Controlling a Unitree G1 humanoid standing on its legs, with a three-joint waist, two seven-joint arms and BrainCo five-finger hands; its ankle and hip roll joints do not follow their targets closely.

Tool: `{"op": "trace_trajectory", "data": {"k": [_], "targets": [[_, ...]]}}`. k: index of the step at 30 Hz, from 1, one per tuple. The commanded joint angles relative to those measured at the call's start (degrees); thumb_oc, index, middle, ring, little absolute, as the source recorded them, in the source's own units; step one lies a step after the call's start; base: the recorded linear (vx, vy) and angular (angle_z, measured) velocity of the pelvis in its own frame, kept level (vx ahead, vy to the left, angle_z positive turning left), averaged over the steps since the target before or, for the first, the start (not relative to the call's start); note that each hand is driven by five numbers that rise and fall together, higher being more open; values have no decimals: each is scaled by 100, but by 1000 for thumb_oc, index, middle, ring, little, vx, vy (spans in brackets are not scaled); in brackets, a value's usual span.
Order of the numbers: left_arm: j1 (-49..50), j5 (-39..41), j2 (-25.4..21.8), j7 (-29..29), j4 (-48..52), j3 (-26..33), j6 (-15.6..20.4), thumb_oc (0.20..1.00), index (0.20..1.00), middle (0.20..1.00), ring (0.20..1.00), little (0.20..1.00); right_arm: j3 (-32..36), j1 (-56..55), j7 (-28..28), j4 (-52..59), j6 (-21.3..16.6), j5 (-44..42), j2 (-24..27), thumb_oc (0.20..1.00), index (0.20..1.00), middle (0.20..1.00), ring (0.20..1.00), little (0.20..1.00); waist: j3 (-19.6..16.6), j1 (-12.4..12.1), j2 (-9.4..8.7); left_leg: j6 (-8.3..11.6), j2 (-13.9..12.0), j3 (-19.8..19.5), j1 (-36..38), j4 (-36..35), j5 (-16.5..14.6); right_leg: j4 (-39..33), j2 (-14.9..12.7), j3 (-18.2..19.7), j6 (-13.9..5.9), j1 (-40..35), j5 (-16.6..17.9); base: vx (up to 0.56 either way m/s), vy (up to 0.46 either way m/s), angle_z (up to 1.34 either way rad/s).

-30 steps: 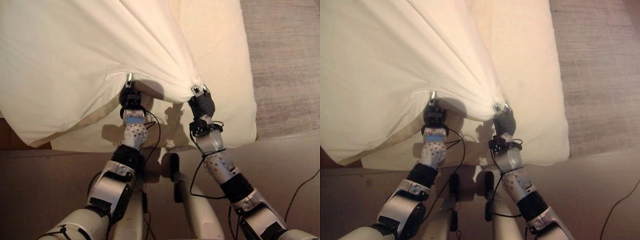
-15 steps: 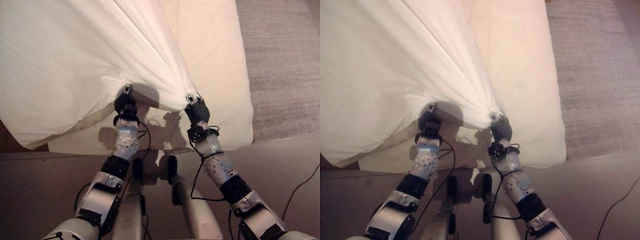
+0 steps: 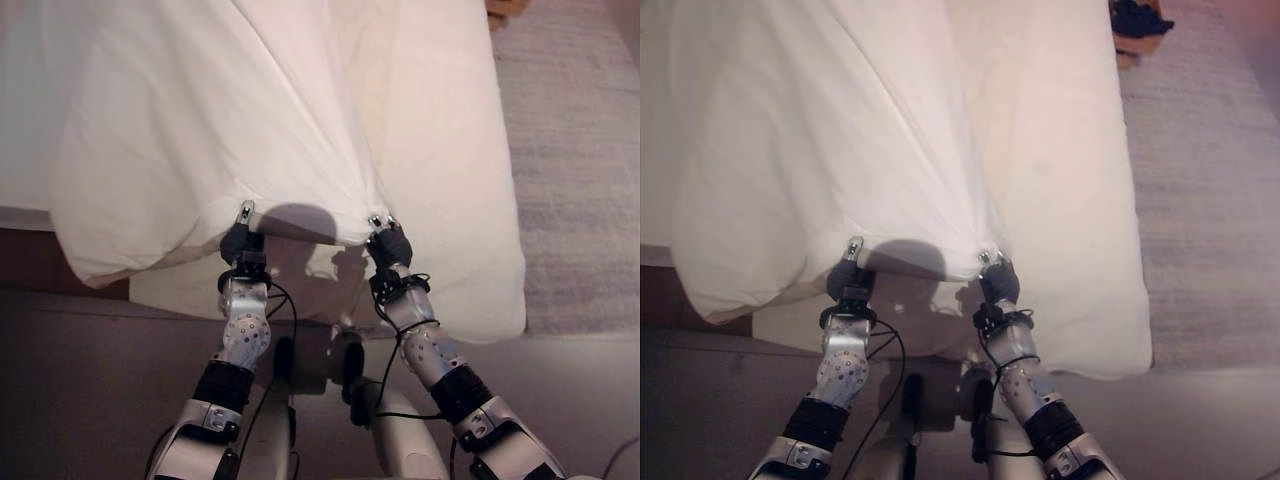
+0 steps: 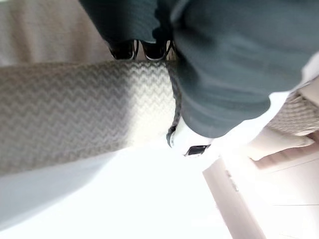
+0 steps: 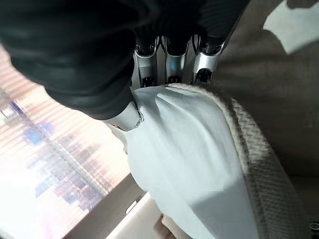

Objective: Make the bed

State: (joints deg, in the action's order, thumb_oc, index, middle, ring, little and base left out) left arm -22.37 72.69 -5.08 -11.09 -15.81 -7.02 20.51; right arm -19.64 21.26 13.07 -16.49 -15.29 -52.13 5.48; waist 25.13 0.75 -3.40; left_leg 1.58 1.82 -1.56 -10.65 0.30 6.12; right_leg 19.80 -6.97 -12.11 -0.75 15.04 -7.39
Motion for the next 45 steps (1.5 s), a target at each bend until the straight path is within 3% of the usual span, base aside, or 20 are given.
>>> {"op": "trace_trajectory", "data": {"k": [1,4,8,11,16,17,19,21,22,26,27,30,31,33,35,36,38,39,40,45], "targets": [[983,-463,-235,336,298,649,461,200,200,200,200,200,648,-1087,115,62,-485,-292,554,200,200,200,200,200,-636,-115,193,114,-318,245,28,827,-632,-274,-65,-94,-309,49,472,94,154,20],[1231,-445,-291,351,345,786,467,200,200,200,200,200,577,-1059,46,-74,-414,-361,490,200,200,200,200,200,-829,-202,179,180,-727,0,116,677,-459,-415,-221,-36,-391,-234,491,103,210,-16],[1213,-372,-264,387,123,780,454,200,200,200,200,200,494,-1247,-42,-148,-301,-433,486,200,200,200,200,200,-1154,-193,268,405,-1494,330,292,131,33,-489,-706,-221,-606,-520,587,117,359,4],[1194,-404,-300,464,-9,679,403,200,200,200,200,200,448,-1360,-106,-138,-228,-439,509,200,200,200,200,200,-1304,-138,311,448,-1434,503,321,281,-215,-597,-972,-277,-746,-651,756,120,486,22],[1052,-653,-462,450,-248,440,364,200,200,200,200,200,90,-1465,-192,-181,-47,-315,322,200,200,200,200,200,-1385,-152,46,116,-645,893,79,1085,-906,-739,-1857,-337,-1006,-792,2282,85,559,51],[1045,-647,-486,438,-261,469,382,200,200,200,200,200,8,-1420,-197,-180,-63,-327,276,200,200,200,200,200,-1374,-178,98,68,-605,984,121,987,-888,-584,-1865,-497,-950,-746,2207,46,497,43],[1047,-710,-479,397,-263,482,388,200,200,200,200,200,-77,-1429,-230,-216,-54,-362,222,200,200,200,200,200,-1393,-181,153,40,-556,1045,185,859,-863,-410,-1778,-568,-913,-733,1945,75,398,-19],[986,-747,-485,379,-313,468,370,200,200,200,200,200,-246,-1427,-366,-213,-63,-421,208,200,200,200,200,200,-1413,-66,247,12,-303,989,459,390,-683,-84,-623,-181,-628,-460,978,156,546,-15],[994,-784,-483,383,-331,478,342,200,200,200,200,200,-303,-1462,-384,-241,-38,-447,207,200,200,200,200,200,-1400,-56,244,23,-237,953,557,278,-677,-113,-416,-209,-580,-431,800,93,215,14],[994,-855,-471,317,-423,481,358,200,200,200,200,200,-460,-1433,-440,-350,-53,-508,189,200,200,200,200,200,-1408,12,178,18,-39,848,701,173,-701,-382,219,-118,-462,-210,690,139,144,21],[990,-844,-399,351,-548,463,374,200,200,200,200,200,-507,-1449,-443,-381,-74,-509,256,200,200,200,200,200,-1374,122,93,-6,188,691,783,347,-868,-773,581,268,-440,-169,757,121,80,38],[1060,-817,-276,425,-630,371,336,200,200,200,200,200,-535,-1591,-446,-247,-68,-526,386,200,200,200,200,200,-1368,249,55,120,352,544,565,1365,-1038,-769,634,708,-290,-462,634,177,105,113],[1132,-866,-212,442,-612,307,338,200,200,200,200,200,-557,-1599,-478,-310,-52,-505,453,200,200,200,200,200,-1256,166,101,670,288,600,87,2693,-517,-706,637,685,-94,-679,496,53,43,129],[1253,-889,-192,442,-605,292,321,200,200,200,200,200,-555,-1594,-446,-409,-41,-468,479,200,200,200,200,200,-1155,-12,94,808,427,162,-161,3319,-335,-680,648,814,-38,-904,374,160,93,52],[1301,-858,-180,433,-583,313,330,200,200,200,200,200,-524,-1612,-431,-409,-30,-449,480,200,200,200,200,200,-1191,-20,78,698,300,108,-181,3087,-374,-758,618,821,-74,-979,376,207,82,-23],[1361,-744,-185,357,-627,426,337,200,200,200,200,200,-471,-1662,-395,-470,-51,-466,397,200,200,200,200,200,-1297,-74,-20,364,-196,-67,-141,2315,-693,-915,531,937,-206,-1115,317,296,140,-27],[1374,-739,-202,318,-641,445,346,200,200,200,200,200,-479,-1660,-375,-480,-52,-427,370,200,200,200,200,200,-1372,-112,-57,280,-364,-221,-73,1844,-726,-976,478,1009,-262,-1147,306,289,203,-46],[1382,-735,-204,246,-680,505,417,200,200,200,200,200,-542,-1595,-310,-570,-57,-339,295,200,200,200,200,200,-1458,-269,-29,290,-639,-1009,-12,965,-390,-1044,485,1353,-326,-1207,284,274,348,-68],[1345,-731,-193,231,-677,514,435,200,200,200,200,200,-494,-1576,-290,-608,-44,-297,298,200,200,200,200,200,-1496,-277,31,380,-739,-1186,-89,730,-165,-1103,437,1405,-376,-1255,266,276,346,-69],[1158,-812,-306,231,-638,373,414,200,200,200,200,200,-497,-1487,-260,-593,111,-147,317,200,200,200,200,200,-1593,-242,-34,302,-492,-565,87,870,-585,-1287,-255,1396,-754,-1371,588,191,499,-29]]}}
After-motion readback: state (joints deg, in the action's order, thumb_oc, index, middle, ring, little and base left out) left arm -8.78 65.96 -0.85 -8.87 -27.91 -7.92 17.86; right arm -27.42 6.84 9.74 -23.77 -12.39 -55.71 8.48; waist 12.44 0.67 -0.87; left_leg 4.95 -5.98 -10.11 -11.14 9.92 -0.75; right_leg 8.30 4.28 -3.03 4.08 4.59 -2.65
